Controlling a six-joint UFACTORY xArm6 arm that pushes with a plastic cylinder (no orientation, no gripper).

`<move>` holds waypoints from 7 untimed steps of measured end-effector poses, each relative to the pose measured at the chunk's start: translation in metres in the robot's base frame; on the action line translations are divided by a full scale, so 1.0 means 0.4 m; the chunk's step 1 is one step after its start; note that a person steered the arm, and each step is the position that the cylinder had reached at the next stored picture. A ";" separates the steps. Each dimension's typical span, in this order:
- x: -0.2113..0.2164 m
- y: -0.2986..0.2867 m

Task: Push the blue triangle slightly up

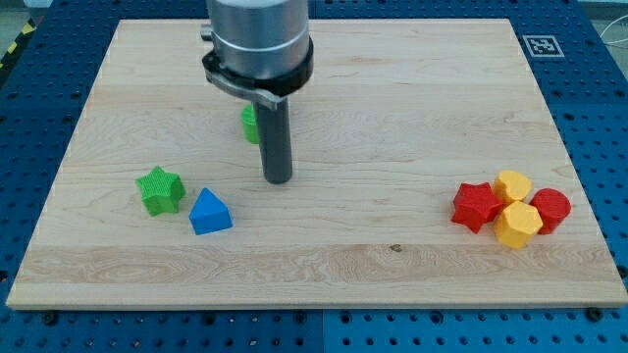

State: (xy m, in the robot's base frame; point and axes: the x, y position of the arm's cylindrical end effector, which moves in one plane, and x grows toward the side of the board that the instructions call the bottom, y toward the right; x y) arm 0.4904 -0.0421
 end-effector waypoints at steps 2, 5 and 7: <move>0.201 -0.041; 0.177 -0.227; 0.105 -0.154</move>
State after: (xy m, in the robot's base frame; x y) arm 0.5324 -0.1038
